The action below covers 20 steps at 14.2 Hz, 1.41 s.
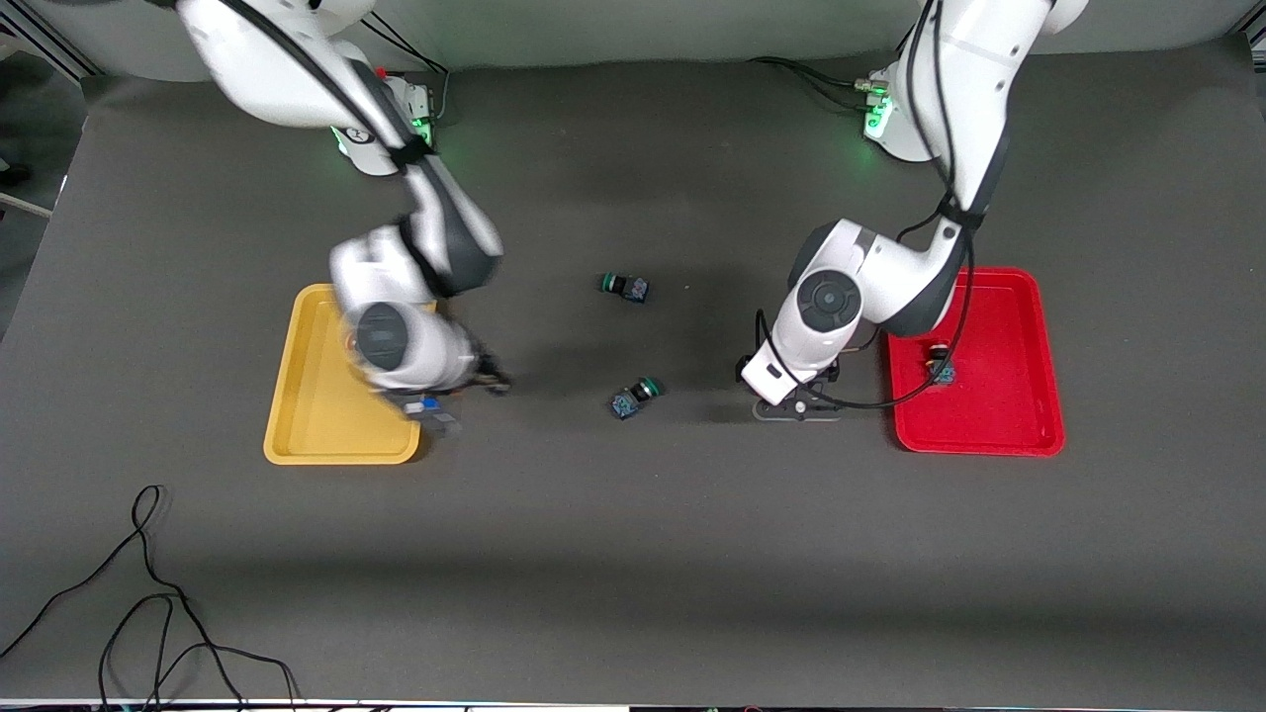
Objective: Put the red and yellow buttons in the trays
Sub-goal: 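Place the yellow button in the yellow tray while the left gripper grasps red, then place the red button in the red tray while the right gripper retracts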
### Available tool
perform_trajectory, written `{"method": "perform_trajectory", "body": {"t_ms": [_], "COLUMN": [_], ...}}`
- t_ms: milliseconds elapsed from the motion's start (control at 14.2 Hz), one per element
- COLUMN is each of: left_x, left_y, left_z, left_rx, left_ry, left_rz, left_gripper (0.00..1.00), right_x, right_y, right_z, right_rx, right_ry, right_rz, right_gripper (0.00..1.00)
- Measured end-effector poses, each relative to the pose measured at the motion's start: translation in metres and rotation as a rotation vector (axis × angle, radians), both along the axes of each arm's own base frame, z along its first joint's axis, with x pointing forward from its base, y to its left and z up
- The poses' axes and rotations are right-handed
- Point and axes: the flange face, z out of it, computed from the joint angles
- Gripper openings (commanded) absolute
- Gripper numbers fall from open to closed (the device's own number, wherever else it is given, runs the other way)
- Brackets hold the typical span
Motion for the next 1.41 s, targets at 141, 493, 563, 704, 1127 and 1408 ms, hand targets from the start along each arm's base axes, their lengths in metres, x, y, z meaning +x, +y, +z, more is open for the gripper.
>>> {"method": "perform_trajectory", "body": {"t_ms": [141,493,563,704,1127,1408], "left_x": [-0.002,-0.003,-0.002,0.001,0.015,0.03], "left_y": [-0.001,-0.007,-0.008,-0.01,-0.015,0.048], "left_z": [-0.013,-0.012,-0.011,-0.007,0.148,0.218], "left_rx": [0.005,0.004,0.003,-0.001,0.012,0.019], "left_ry": [0.011,0.006,0.004,-0.004,0.062,0.093], "left_rz": [-0.003,0.012,0.021,0.036,0.071,0.067], "left_gripper": [0.58,0.18,0.18,0.18,0.18,0.18], "right_x": [0.013,0.005,0.004,0.004,0.022,0.034], "right_y": [-0.087,-0.151,-0.149,-0.15,-0.158,-0.175], "right_z": [0.007,-0.065,-0.075,-0.083,-0.022,0.071], "right_rx": [-0.005,-0.024,-0.021,-0.017,0.024,0.1], "right_ry": [-0.002,-0.018,-0.014,-0.012,-0.039,-0.105], "right_rz": [0.005,-0.038,-0.047,-0.061,-0.079,0.069], "right_gripper": [0.0,0.58,0.99,1.0,1.0,1.0]}}
